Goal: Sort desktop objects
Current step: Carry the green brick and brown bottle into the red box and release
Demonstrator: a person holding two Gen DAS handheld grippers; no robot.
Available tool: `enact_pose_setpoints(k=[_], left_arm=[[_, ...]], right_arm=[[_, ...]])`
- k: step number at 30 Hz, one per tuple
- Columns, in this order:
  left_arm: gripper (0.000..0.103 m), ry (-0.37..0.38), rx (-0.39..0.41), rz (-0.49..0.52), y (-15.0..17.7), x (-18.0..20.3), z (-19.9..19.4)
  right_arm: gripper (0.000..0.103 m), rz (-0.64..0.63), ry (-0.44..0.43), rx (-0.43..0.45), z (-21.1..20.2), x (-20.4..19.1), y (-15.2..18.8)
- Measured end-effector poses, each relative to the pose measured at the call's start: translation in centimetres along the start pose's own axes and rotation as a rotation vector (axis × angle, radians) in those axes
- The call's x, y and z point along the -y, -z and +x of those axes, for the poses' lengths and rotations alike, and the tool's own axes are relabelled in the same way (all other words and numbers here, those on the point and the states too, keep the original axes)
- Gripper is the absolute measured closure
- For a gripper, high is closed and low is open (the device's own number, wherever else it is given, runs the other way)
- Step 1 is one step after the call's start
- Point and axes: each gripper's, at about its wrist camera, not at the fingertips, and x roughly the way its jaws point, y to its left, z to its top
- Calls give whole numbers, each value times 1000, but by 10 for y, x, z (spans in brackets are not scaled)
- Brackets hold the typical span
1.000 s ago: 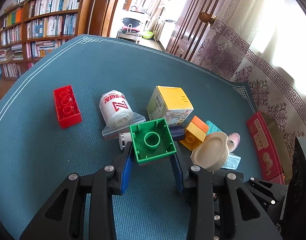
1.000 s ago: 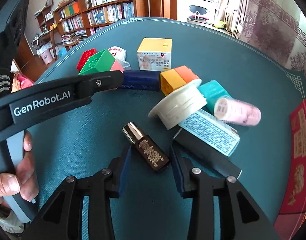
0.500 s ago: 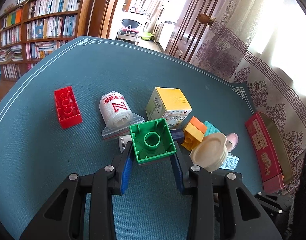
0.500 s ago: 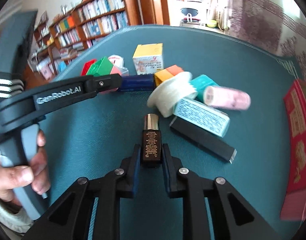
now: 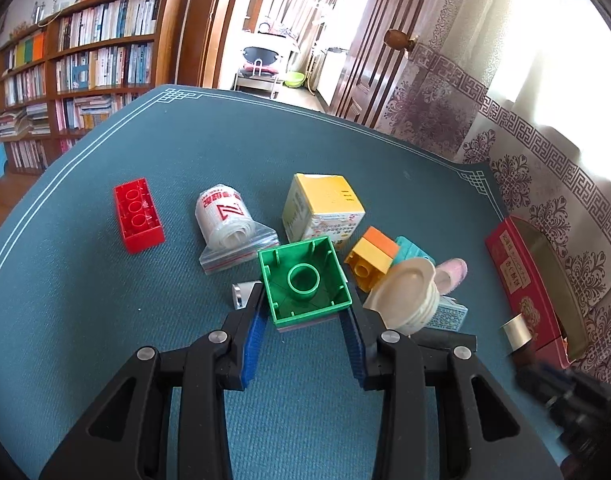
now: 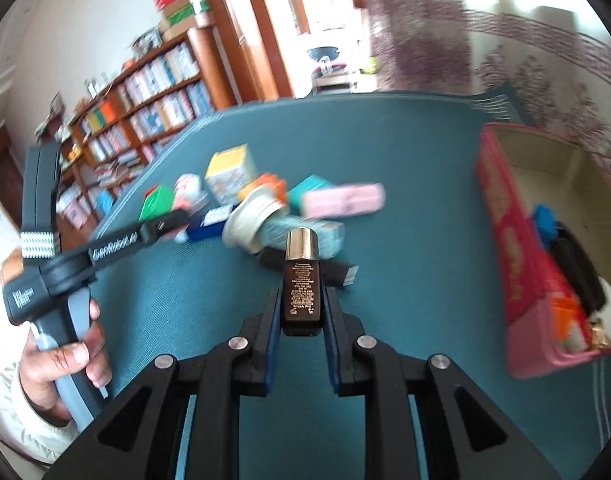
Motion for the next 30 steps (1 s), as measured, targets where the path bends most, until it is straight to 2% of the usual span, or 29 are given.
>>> enact_pose_setpoints(k=[7,14,18,23,30], left_arm=[[64,7,3,53,4,27,-8],[64,61,-15,144,8,75,-10],[64,89,-38,200,10,105,-6],[64,141,-54,266,11,144,-6],[64,234,-63,363,9,205,-8]], right_arm=[[81,117,106,117,-42,52,-3],[81,202,270,202,-75,108,1],[81,228,334,229,-87,131,3],[81,228,383,245,-95,152,3],[81,240,404,268,-94,169,4]])
